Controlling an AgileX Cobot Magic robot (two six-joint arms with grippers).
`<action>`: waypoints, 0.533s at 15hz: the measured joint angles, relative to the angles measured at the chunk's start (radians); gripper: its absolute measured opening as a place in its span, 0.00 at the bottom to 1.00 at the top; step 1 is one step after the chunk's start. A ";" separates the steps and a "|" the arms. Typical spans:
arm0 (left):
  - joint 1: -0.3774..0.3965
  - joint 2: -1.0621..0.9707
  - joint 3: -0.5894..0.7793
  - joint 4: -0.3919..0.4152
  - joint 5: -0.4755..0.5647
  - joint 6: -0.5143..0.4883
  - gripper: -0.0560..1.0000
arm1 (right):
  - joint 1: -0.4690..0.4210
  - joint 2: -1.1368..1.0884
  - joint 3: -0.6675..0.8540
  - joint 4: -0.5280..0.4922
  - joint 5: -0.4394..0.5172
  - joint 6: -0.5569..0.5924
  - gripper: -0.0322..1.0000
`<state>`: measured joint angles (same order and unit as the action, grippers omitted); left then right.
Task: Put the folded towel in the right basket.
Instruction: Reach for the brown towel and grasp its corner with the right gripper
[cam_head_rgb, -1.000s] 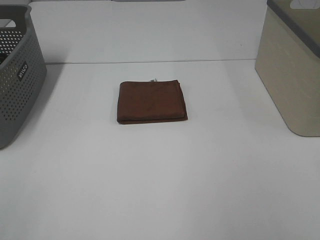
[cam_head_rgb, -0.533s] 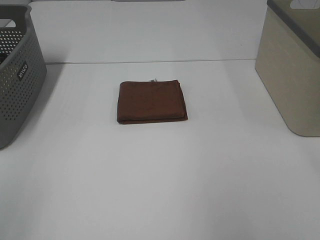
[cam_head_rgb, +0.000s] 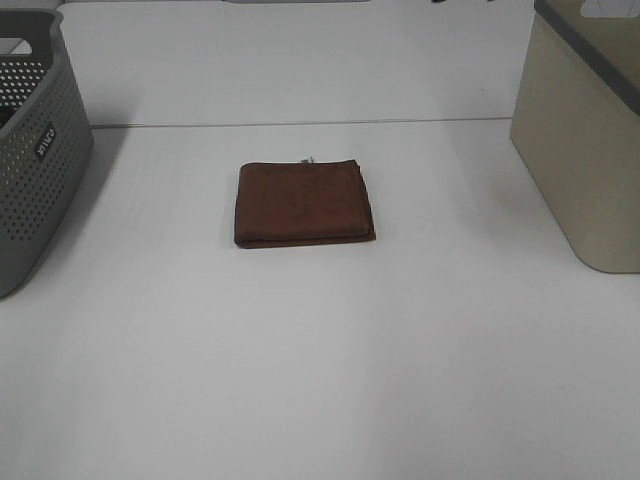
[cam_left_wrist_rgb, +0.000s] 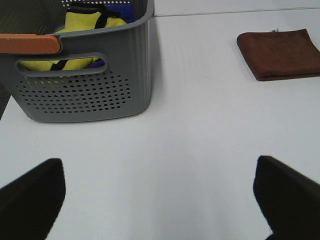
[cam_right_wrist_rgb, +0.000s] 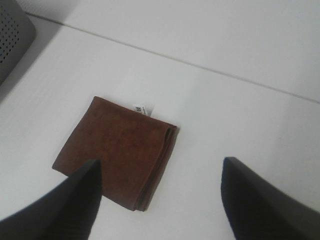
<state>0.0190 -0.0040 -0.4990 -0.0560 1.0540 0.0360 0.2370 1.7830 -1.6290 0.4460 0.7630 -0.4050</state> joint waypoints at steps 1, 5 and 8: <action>0.000 0.000 0.000 0.000 0.000 0.000 0.97 | 0.000 0.087 -0.072 0.014 0.050 0.022 0.66; 0.000 0.000 0.000 0.000 0.000 0.000 0.97 | 0.000 0.328 -0.267 0.044 0.196 0.051 0.66; 0.000 0.000 0.000 0.000 0.000 0.000 0.97 | 0.000 0.521 -0.387 0.102 0.276 0.071 0.66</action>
<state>0.0190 -0.0040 -0.4990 -0.0560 1.0540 0.0360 0.2370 2.3040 -2.0160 0.5480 1.0390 -0.3340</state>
